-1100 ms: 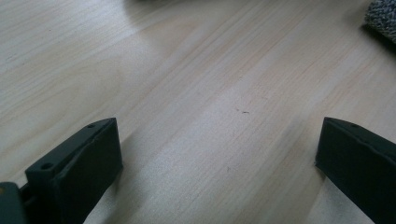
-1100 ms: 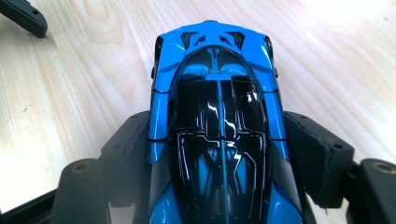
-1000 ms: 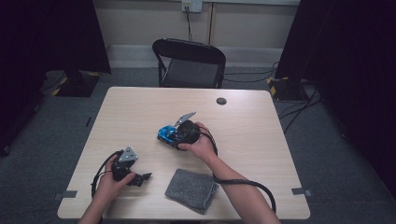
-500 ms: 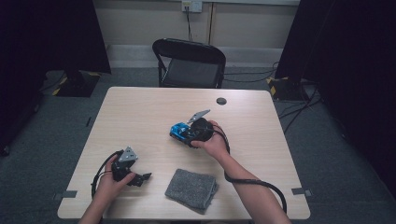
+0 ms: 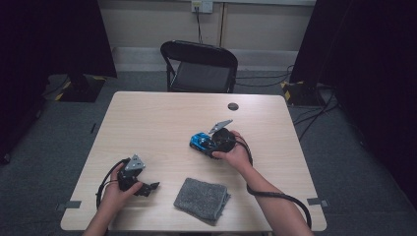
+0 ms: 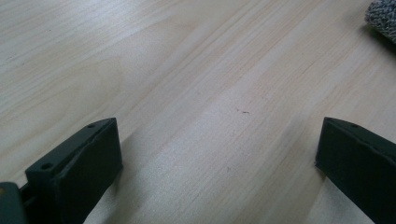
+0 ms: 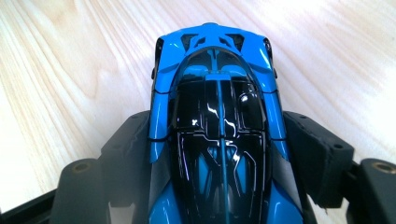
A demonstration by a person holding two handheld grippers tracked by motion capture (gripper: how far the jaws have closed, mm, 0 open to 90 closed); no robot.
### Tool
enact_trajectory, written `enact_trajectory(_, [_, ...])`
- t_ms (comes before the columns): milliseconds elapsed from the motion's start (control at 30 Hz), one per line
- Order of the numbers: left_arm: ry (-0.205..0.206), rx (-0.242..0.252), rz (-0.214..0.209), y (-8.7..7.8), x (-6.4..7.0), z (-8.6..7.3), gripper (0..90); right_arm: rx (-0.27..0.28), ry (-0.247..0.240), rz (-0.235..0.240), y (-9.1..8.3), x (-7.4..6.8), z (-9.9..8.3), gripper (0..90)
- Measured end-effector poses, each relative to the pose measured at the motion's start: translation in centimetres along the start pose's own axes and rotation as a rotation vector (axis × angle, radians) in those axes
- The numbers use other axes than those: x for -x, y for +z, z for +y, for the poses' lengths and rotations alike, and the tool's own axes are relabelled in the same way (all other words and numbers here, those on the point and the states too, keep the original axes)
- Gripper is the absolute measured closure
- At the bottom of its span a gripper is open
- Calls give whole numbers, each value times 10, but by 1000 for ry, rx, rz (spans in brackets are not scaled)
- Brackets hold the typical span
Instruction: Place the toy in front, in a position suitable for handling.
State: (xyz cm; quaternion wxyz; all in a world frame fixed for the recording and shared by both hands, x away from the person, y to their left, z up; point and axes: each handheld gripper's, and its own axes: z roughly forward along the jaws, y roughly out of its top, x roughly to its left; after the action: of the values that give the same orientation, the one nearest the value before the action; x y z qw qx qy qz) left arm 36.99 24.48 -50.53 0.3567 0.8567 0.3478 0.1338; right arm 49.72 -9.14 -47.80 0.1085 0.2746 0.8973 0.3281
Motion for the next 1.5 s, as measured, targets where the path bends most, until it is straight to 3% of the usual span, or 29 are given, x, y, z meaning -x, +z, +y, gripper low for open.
enact_trajectory(567, [1,-1,0,0,0,0,0,20,-6,58,-5,8,-24,277])
enact_trajectory(1033, [1,-1,0,0,0,0,0,39,9,63,-5,10,-31,264])
enact_trajectory(1500, [1,-1,0,0,0,0,0,73,40,39,-13,10,-34,181])
